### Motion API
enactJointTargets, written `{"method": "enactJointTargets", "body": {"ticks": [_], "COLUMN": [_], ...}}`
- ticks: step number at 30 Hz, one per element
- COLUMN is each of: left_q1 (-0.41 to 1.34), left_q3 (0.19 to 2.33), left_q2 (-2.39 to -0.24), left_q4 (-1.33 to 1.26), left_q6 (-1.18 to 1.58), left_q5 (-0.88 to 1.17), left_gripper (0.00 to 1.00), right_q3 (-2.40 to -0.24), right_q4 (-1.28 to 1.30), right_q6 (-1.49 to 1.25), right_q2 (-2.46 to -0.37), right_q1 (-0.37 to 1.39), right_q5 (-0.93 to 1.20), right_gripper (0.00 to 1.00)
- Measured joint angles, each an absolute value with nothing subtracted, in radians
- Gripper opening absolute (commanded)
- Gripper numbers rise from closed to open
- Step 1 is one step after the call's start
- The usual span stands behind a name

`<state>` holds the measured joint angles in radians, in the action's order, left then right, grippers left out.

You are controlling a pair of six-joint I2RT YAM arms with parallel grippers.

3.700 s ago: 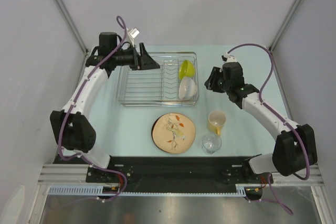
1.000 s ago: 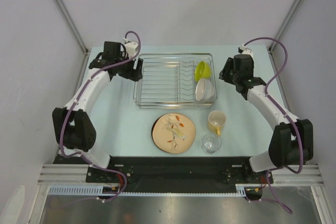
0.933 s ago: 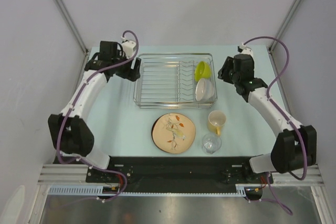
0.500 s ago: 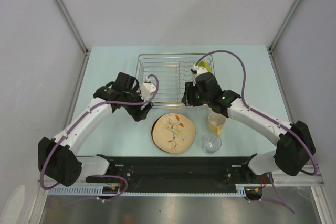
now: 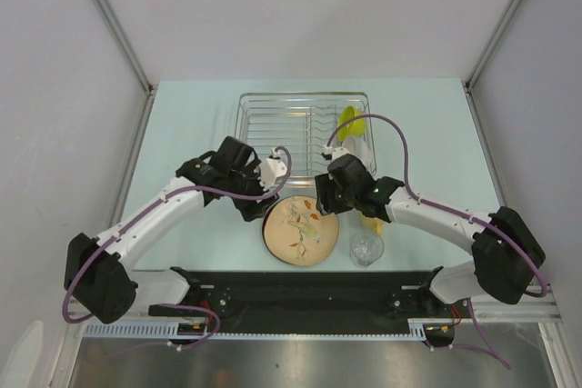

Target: Load the mixed dishes into the dish rack

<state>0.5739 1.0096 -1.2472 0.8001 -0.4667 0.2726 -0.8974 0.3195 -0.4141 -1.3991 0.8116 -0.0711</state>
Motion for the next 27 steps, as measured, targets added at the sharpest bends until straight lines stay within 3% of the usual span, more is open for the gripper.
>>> {"method": "enactJointTargets", "body": {"ticks": [12,27], "left_q1": [0.609,0.609], "left_q3": [0.953,0.944], "left_q2": [-1.343,-1.343], "left_q4": [0.717,0.7], "left_q6": [-0.453,-0.455], "left_q5": [0.261,0.233], "left_gripper": [0.74,0.74], "right_q3": [-0.846,-0.843], "right_q4": [0.334,0.352], "right_q6": [-0.407,-0.406], "right_q2": [-1.399,-1.409], "right_q1": [0.825,0.826], "right_q5": [-0.126,-0.033], "right_gripper": [0.57,0.55]}}
